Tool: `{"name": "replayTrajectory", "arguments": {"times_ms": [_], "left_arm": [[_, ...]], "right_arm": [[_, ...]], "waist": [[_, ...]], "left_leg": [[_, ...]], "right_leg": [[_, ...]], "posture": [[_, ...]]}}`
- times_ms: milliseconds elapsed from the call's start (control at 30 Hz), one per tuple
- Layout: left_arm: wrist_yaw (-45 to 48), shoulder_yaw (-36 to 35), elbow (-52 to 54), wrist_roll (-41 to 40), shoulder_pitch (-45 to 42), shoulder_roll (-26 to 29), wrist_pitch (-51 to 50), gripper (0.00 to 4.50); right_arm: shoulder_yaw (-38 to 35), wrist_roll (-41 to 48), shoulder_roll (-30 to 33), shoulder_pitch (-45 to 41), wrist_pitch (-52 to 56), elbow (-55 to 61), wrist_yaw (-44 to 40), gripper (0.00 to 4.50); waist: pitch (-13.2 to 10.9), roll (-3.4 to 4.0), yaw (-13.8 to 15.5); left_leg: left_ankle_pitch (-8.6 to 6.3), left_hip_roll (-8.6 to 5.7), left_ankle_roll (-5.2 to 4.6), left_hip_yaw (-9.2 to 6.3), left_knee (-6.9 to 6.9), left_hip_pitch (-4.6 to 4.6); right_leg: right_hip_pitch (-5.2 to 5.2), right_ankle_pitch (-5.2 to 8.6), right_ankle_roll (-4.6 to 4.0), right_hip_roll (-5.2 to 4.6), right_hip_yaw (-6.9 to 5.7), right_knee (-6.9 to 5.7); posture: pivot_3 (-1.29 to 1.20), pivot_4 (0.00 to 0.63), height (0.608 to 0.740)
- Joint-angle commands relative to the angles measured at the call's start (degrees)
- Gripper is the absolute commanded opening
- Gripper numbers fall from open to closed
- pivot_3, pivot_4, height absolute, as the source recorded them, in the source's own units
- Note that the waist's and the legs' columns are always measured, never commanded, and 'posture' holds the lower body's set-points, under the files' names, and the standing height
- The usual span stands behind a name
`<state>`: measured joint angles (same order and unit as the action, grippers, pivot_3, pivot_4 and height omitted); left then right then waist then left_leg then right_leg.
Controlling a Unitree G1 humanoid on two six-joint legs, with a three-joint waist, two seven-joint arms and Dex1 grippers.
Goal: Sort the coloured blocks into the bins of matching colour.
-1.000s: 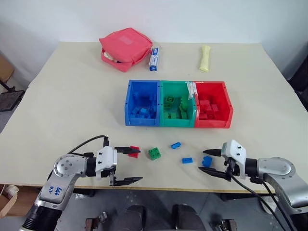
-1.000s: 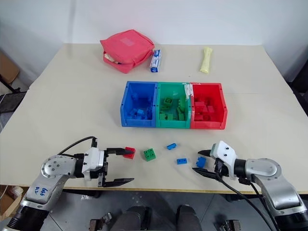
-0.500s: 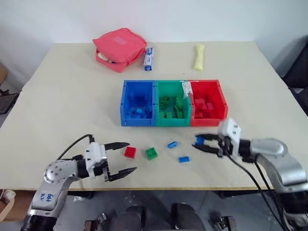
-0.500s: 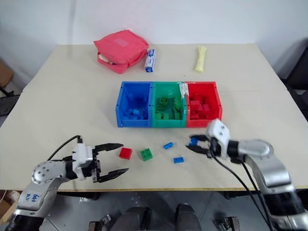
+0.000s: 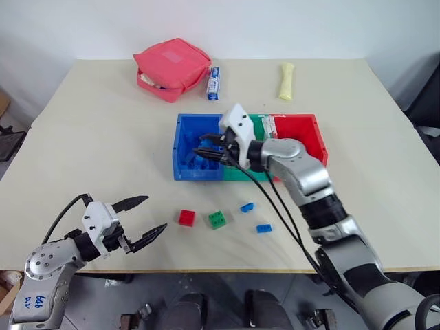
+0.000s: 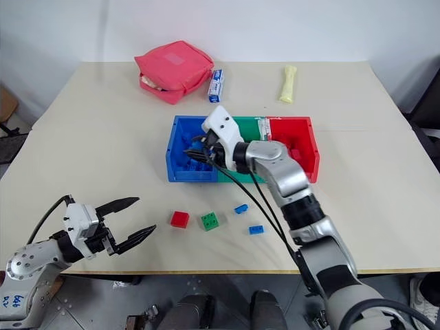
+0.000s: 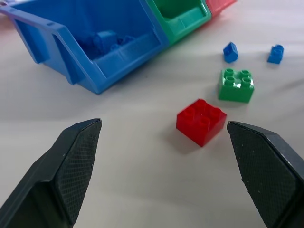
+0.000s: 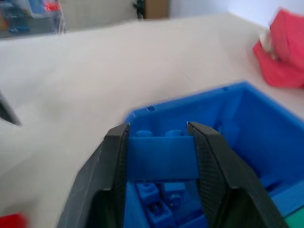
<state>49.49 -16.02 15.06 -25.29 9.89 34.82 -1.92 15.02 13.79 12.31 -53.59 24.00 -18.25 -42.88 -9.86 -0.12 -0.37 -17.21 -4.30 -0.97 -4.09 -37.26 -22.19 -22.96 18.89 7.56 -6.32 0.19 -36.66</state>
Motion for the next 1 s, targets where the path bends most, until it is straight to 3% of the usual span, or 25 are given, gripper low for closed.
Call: {"name": "replayTrajectory", "arguments": {"times_ms": [33, 167, 333, 467, 667, 800, 1000], "left_arm": [[-0.71, -0.96, 2.67, -0.87, 1.23, -0.36, 0.18, 4.5], [-0.72, 0.38, 2.83, -0.85, -0.29, -0.37, -0.12, 4.5], [1.5, 2.69, 1.65, -0.57, -3.69, 0.45, 0.12, 4.5], [6.87, 8.52, -1.83, 2.15, -9.53, 2.16, 1.4, 4.5], [12.16, 15.31, -3.34, 2.27, -14.63, 3.04, -1.4, 4.5], [12.8, 18.18, -5.53, 3.65, -17.89, 1.94, -0.91, 4.5], [13.35, 18.31, -6.1, 3.68, -17.1, 1.94, -0.12, 4.5]], "right_arm": [[-1.61, -2.83, -1.25, -2.59, -5.89, -3.48, 1.81, 3.21], [-2.62, -2.46, 0.91, 0.25, -8.48, 1.21, -1.46, 4.46], [-6.5, 3.66, 7.95, 9.77, -9.96, 13.35, -11.24, 4.46], [-14.64, 9.0, 20.83, 26.4, -14.43, 23.46, -21.29, 4.46], [-21.68, 8.29, 28.99, 37.82, -18.54, 22.17, -23.37, 4.46], [-27.29, 7.28, 33.98, 47.18, -23.21, 17.65, -25.43, 4.46], [-26.74, 8.83, 34.81, 51.11, -20.51, 22.79, -24.77, 4.46]], "waist": [[0.0, 0.0, -0.21], [0.0, 0.0, -0.71], [0.0, -0.01, -0.68], [0.0, -0.01, 0.78], [-0.02, 0.01, -0.79], [-0.02, 0.0, 0.24], [-0.01, 0.01, 0.0]], "left_leg": [[0.0, 0.0, 0.0, 0.02, 0.01, 0.0], [0.02, 0.01, 0.03, 0.09, 0.02, -0.13], [0.01, 0.01, 0.03, 0.09, -0.01, -0.19], [-0.01, -0.03, -0.02, -0.01, -0.04, -0.2], [0.01, 0.13, -0.02, 0.52, 0.03, 0.04], [0.03, 0.17, 0.03, 0.44, 0.05, 0.04], [0.02, 0.18, 0.01, 0.5, -0.02, 0.05]], "right_leg": [[-0.07, 0.0, 0.0, 0.0, 0.0, -0.12], [-0.36, 0.0, 0.0, 0.0, -0.01, -0.31], [-0.38, 0.0, 0.0, -0.01, 0.0, -0.28], [-0.28, 0.0, -0.01, -0.03, -0.06, 0.0], [-0.12, 0.0, 0.01, 0.06, 0.03, 0.21], [-0.1, 0.0, 0.0, 0.08, 0.13, 0.21], [-0.09, 0.0, 0.0, 0.08, 0.15, 0.21]], "posture": [[0.0, 0.15, 0.74], [0.0, 0.15, 0.74], [0.0, 0.15, 0.74], [0.0, 0.15, 0.74], [0.0, 0.15, 0.74], [0.0, 0.15, 0.74], [0.0, 0.15, 0.74]]}}
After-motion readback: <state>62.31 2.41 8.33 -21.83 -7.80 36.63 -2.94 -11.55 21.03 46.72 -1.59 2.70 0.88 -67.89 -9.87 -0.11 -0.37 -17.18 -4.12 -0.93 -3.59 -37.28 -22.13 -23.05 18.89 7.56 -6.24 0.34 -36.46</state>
